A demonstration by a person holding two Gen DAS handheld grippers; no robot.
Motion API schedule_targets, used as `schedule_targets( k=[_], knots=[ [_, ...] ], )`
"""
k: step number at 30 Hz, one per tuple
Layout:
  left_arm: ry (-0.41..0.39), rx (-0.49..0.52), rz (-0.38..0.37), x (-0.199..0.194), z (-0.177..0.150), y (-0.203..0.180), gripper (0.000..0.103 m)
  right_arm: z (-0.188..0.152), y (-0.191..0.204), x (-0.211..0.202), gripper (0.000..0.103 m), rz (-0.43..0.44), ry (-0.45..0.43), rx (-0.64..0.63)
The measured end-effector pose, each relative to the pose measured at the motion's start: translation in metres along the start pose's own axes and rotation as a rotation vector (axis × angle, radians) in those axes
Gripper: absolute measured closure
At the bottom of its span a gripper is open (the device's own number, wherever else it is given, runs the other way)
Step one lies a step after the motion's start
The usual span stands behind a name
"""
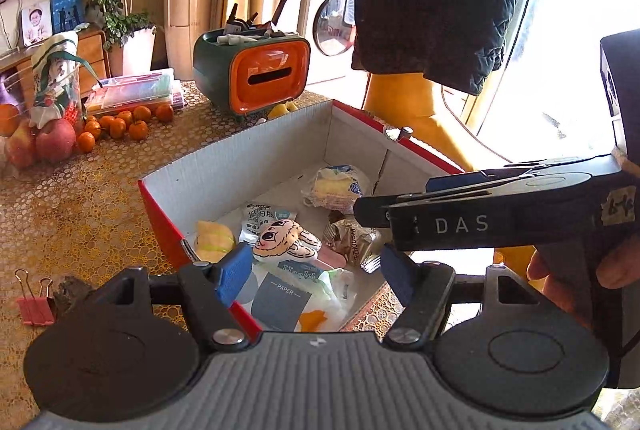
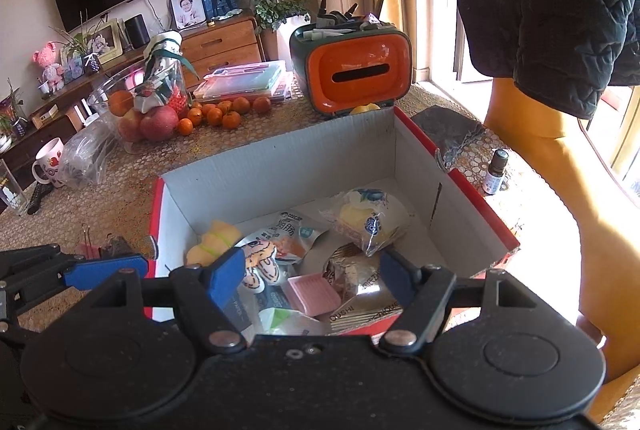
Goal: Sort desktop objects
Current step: 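Lower the toy into the red box and open left tool while right tool releases the bread bag, then move left tool to the pink binder clip while right tool approaches the small dark bag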
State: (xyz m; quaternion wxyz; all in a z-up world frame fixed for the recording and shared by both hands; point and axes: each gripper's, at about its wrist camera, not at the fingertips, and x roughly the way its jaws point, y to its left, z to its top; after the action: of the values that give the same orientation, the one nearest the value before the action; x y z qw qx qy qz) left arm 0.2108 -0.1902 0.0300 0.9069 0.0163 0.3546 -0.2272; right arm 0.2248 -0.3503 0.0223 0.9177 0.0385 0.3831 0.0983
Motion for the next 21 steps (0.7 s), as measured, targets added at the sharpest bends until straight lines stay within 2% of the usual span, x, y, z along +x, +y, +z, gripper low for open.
schedule_targets(
  k=[17,21],
  knots=[
    [-0.081,-0.066,0.017,-0.076,-0.037,0.035,0.033,-0.017,0.066,-0.046,0.021,0.066,-0.047,-0.085],
    [-0.097,-0.066,0.044,-0.089,-0.051,0.045,0.026,-0.023,0.087,-0.050,0.018,0.086,-0.058,-0.127]
  ],
)
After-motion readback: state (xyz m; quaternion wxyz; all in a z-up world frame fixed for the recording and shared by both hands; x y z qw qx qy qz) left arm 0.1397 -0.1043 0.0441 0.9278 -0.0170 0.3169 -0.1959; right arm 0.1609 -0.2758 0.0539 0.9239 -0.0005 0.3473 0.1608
